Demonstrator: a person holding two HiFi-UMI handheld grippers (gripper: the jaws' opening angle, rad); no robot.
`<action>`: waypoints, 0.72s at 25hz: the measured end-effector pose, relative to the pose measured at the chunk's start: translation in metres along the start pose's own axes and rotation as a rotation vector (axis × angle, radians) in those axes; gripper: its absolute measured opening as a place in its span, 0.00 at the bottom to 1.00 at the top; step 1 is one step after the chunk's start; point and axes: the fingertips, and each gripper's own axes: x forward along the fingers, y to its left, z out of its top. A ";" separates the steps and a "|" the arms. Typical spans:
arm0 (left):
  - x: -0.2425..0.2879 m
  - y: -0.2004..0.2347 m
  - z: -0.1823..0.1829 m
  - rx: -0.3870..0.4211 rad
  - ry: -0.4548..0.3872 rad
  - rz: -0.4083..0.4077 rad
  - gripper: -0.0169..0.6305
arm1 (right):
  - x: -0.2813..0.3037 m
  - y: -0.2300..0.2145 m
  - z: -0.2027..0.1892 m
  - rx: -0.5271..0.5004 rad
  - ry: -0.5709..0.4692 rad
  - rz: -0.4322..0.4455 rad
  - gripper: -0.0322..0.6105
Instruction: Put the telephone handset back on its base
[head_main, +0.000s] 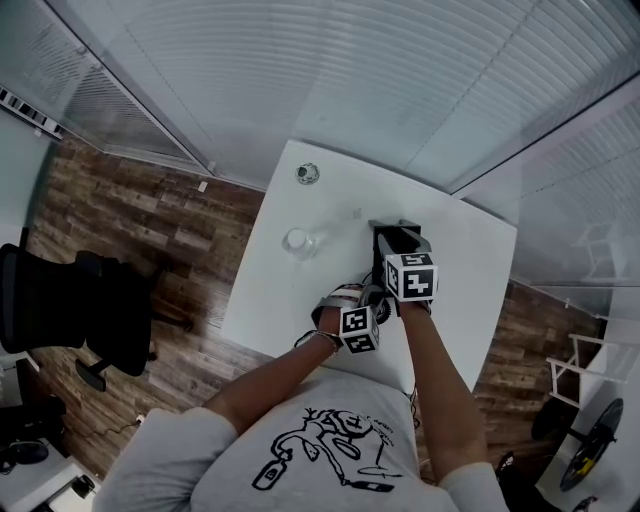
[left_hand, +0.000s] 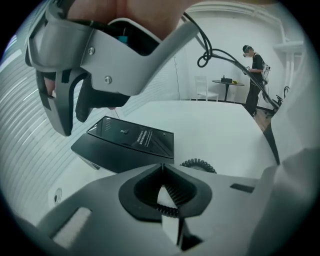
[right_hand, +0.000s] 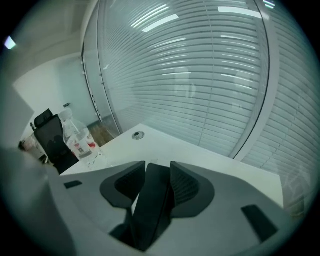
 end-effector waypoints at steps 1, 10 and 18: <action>0.000 0.000 0.000 -0.006 0.001 -0.003 0.04 | 0.003 0.000 -0.005 -0.004 0.014 0.004 0.27; -0.020 0.013 0.006 -0.204 -0.080 0.005 0.04 | -0.013 -0.010 -0.026 0.017 -0.014 0.008 0.21; -0.088 0.046 0.031 -0.541 -0.317 0.075 0.04 | -0.094 -0.024 -0.027 -0.002 -0.170 -0.004 0.16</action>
